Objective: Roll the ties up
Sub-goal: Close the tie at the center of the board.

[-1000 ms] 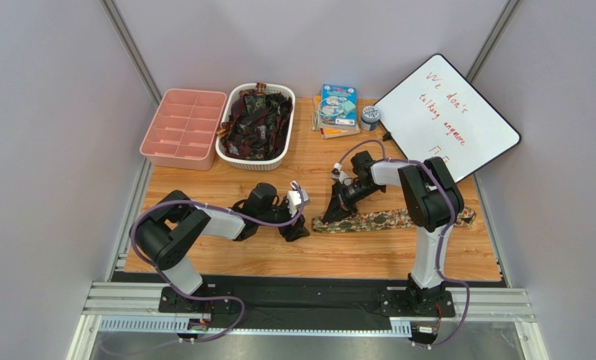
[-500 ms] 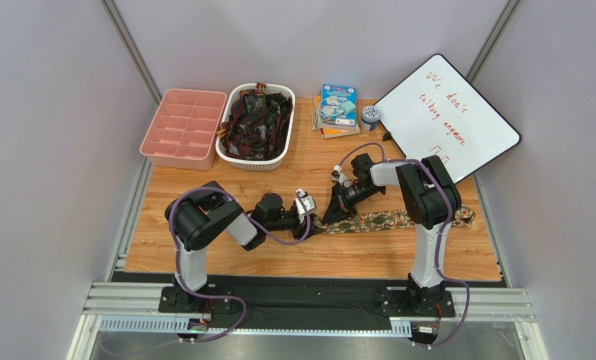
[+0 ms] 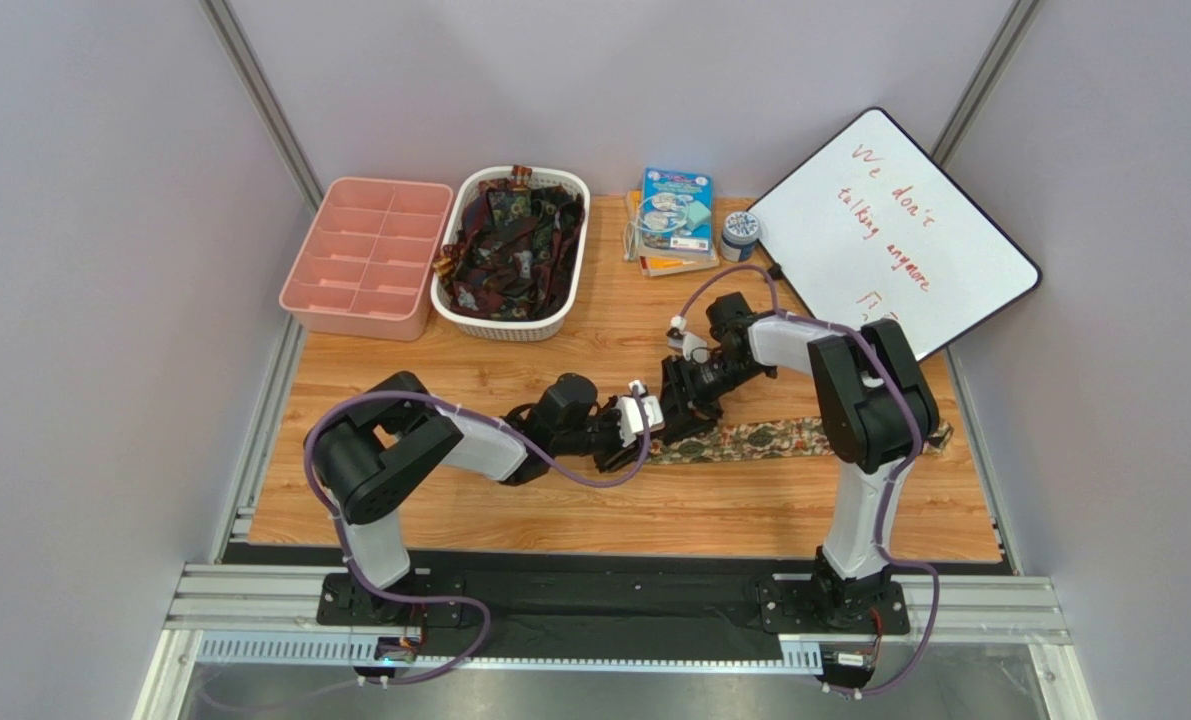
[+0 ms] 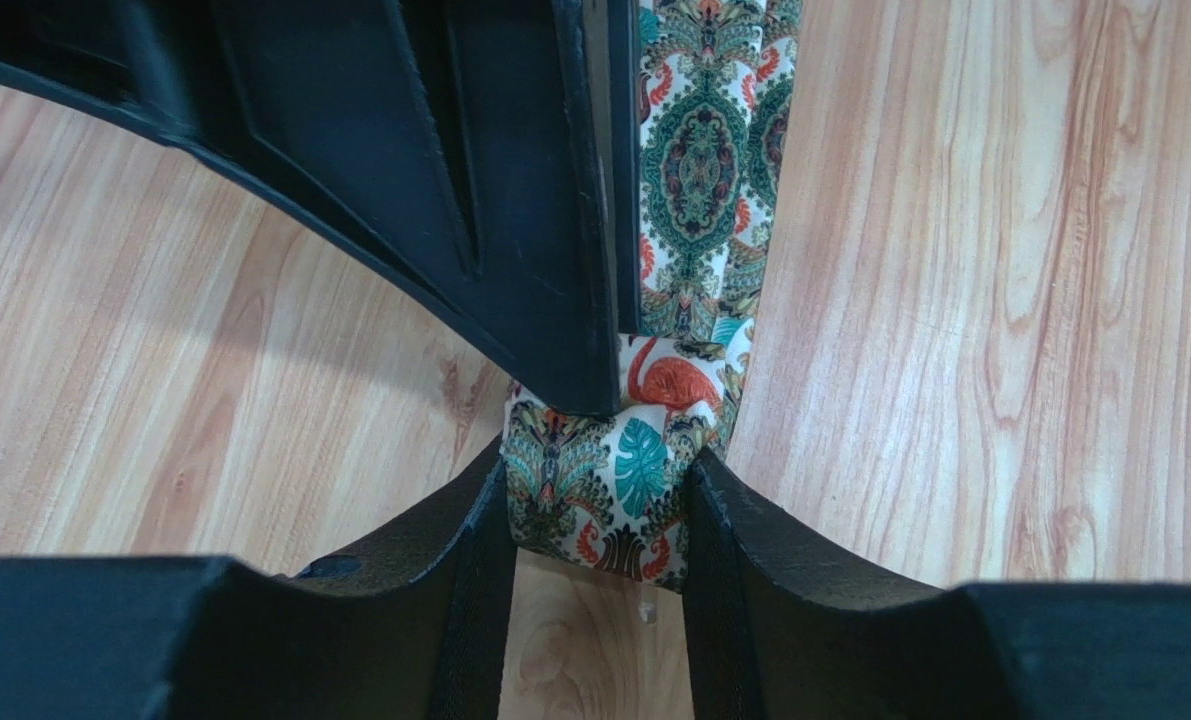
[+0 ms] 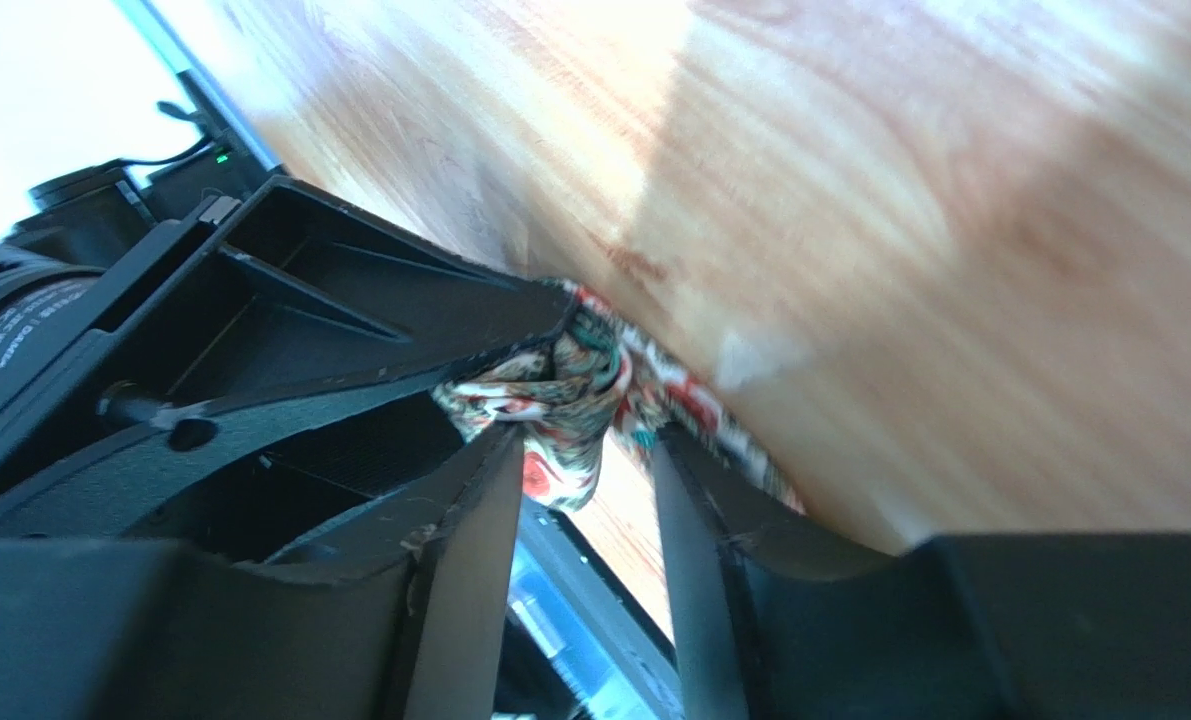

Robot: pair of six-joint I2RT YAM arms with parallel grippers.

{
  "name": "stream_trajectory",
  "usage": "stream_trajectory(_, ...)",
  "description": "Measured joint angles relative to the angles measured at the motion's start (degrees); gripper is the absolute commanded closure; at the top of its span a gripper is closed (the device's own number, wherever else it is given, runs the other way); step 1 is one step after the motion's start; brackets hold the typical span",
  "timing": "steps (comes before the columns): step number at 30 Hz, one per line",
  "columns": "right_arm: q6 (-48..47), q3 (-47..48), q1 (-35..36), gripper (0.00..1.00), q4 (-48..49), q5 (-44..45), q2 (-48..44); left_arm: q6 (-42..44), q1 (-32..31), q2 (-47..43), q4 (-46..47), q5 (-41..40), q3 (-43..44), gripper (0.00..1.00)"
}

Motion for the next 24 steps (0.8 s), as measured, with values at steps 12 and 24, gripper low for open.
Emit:
stream_trajectory(12, 3.87, -0.04, -0.15, 0.56, 0.83, 2.23, -4.33, 3.50, -0.83, -2.08, -23.34, -4.39, 9.99, 0.71)
stream_trajectory(24, 8.24, -0.04, 1.75, 1.00, 6.54, 0.33, -0.35, 3.72, -1.11, -2.05, -30.12, -6.27, 12.90, 0.67)
